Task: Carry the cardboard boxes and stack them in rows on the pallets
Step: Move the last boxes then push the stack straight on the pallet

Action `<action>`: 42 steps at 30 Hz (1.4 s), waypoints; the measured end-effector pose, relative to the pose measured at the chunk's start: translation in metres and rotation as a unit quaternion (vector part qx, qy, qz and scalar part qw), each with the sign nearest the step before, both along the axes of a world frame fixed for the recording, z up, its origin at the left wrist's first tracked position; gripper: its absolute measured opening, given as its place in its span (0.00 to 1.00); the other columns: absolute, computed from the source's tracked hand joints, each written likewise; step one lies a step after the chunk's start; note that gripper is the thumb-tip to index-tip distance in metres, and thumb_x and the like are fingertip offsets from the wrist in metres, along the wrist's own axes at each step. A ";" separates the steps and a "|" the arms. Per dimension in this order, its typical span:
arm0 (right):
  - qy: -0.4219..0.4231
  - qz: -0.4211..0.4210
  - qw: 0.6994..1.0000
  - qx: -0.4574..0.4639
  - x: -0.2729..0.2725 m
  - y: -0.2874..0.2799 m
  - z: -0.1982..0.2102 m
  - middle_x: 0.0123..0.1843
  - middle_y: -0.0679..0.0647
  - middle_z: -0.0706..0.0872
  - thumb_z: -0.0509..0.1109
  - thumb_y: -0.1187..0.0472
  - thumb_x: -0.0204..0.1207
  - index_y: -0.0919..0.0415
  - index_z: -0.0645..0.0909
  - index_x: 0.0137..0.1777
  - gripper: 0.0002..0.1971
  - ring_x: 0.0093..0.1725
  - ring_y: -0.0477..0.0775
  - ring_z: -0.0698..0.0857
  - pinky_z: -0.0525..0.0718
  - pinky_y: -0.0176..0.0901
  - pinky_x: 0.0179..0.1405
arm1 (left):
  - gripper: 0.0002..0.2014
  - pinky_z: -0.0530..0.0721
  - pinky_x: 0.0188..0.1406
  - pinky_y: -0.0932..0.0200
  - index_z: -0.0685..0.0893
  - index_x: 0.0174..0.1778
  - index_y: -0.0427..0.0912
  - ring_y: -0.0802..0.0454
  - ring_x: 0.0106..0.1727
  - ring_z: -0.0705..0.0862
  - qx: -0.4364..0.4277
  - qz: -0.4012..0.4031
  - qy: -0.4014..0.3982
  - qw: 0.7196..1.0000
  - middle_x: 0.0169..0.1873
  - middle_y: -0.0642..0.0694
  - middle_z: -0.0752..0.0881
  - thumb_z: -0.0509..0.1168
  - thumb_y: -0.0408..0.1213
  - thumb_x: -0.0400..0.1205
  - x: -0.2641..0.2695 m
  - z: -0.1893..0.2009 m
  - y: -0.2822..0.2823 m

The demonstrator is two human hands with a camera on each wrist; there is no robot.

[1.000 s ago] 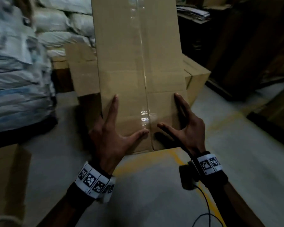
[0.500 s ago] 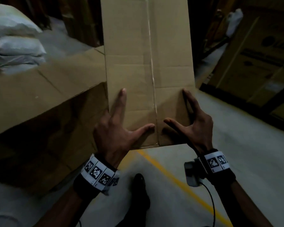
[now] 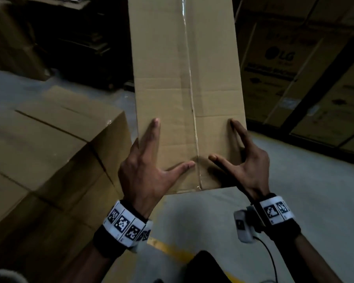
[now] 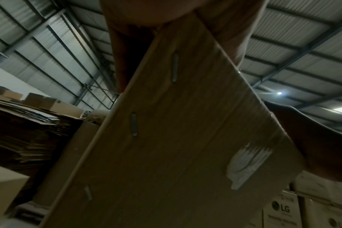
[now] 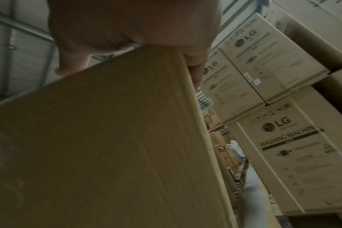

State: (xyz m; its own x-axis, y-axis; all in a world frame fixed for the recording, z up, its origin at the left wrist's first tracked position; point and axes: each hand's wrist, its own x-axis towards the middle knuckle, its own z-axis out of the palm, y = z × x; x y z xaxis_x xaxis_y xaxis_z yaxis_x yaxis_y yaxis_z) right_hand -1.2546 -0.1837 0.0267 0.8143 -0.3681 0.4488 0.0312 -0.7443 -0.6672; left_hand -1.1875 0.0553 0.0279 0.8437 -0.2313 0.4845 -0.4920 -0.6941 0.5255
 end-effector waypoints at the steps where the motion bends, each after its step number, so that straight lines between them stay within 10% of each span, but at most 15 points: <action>1: 0.002 -0.006 1.000 0.005 0.020 -0.011 -0.004 0.73 0.49 0.86 0.71 0.18 0.60 0.34 0.65 0.86 0.52 0.69 0.51 0.86 0.87 0.50 0.65 | 0.60 0.83 0.64 0.53 0.61 0.90 0.55 0.55 0.81 0.74 0.002 -0.003 0.003 1.000 0.85 0.60 0.68 0.67 0.83 0.65 0.022 -0.003 -0.011; 23: 0.005 0.103 0.994 0.033 0.584 -0.297 0.000 0.76 0.33 0.77 0.76 0.23 0.61 0.32 0.67 0.85 0.50 0.75 0.36 0.77 0.80 0.48 0.76 | 0.55 0.87 0.58 0.48 0.70 0.87 0.50 0.51 0.74 0.83 -0.039 0.103 -0.024 0.994 0.81 0.54 0.76 0.72 0.78 0.68 0.540 -0.012 -0.292; 31: 0.040 0.145 0.989 0.002 0.806 -0.318 -0.014 0.81 0.38 0.77 0.79 0.27 0.64 0.28 0.64 0.84 0.48 0.77 0.45 0.79 0.79 0.50 0.78 | 0.55 0.86 0.60 0.49 0.68 0.87 0.53 0.52 0.74 0.82 -0.075 0.171 -0.009 0.982 0.80 0.54 0.77 0.73 0.77 0.66 0.738 -0.044 -0.319; 36: 0.050 0.202 0.978 -0.017 0.967 -0.308 0.002 0.81 0.36 0.75 0.77 0.25 0.64 0.29 0.63 0.85 0.48 0.76 0.36 0.73 0.69 0.35 0.75 | 0.56 0.85 0.59 0.48 0.66 0.88 0.57 0.51 0.74 0.82 -0.086 0.225 0.002 0.971 0.80 0.54 0.77 0.71 0.80 0.65 0.878 -0.041 -0.311; 42: 0.008 0.267 0.964 0.003 1.133 -0.266 0.014 0.78 0.37 0.80 0.79 0.29 0.65 0.35 0.69 0.83 0.46 0.76 0.38 0.79 0.79 0.48 0.77 | 0.56 0.82 0.62 0.56 0.65 0.88 0.59 0.53 0.73 0.82 -0.087 0.294 -0.005 0.952 0.79 0.54 0.78 0.72 0.79 0.64 1.014 -0.024 -0.274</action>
